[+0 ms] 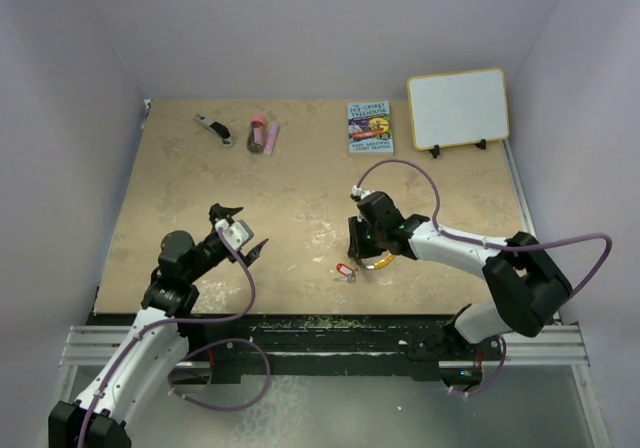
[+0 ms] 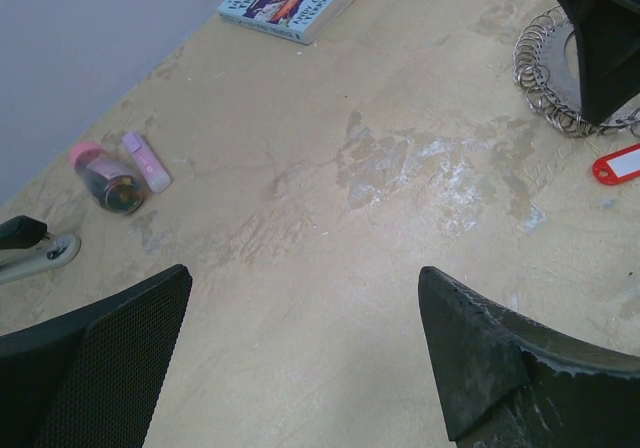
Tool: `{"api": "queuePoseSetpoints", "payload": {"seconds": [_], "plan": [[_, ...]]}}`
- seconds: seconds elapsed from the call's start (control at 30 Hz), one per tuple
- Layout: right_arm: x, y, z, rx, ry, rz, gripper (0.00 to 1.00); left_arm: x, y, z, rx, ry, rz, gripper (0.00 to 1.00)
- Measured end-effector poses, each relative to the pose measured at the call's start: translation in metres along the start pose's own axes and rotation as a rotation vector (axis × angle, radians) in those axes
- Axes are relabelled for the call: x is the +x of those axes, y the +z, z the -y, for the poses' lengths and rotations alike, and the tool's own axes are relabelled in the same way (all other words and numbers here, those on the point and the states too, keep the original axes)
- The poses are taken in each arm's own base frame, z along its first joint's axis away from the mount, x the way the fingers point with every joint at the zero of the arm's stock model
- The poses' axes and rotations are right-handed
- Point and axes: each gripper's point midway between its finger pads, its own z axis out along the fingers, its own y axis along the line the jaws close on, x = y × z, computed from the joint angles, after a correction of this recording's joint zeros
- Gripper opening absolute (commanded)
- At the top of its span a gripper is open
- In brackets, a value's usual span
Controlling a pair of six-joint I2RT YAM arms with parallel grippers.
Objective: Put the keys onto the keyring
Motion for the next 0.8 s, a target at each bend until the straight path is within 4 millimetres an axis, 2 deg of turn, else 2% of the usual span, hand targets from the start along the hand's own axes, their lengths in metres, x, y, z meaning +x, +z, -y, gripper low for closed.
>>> {"api": "queuePoseSetpoints", "payload": {"seconds": [0.13,0.27,0.4,0.6,0.7,0.8], "plan": [[-0.018,0.008,-0.004,0.02,0.013,0.017,0.28,-0.001,0.0,0.0,0.0,0.001,0.002,0.98],[-0.035,0.019,0.0,0.086,0.027,0.04,0.28,-0.001,0.0,0.0,0.002,0.001,0.003,0.98],[-0.055,0.018,0.006,0.155,0.034,0.083,0.26,-0.001,0.0,0.0,0.002,0.001,0.003,0.98],[-0.07,-0.005,0.003,0.143,0.002,0.157,0.22,-0.002,-0.001,0.001,0.001,0.003,0.007,0.98],[-0.07,-0.026,0.0,0.107,-0.037,0.196,0.18,-0.002,-0.001,0.002,0.008,0.003,0.009,0.98],[-0.064,-0.039,-0.005,0.054,-0.069,0.207,0.18,-0.003,-0.001,0.003,0.013,0.003,0.011,0.98]]}}
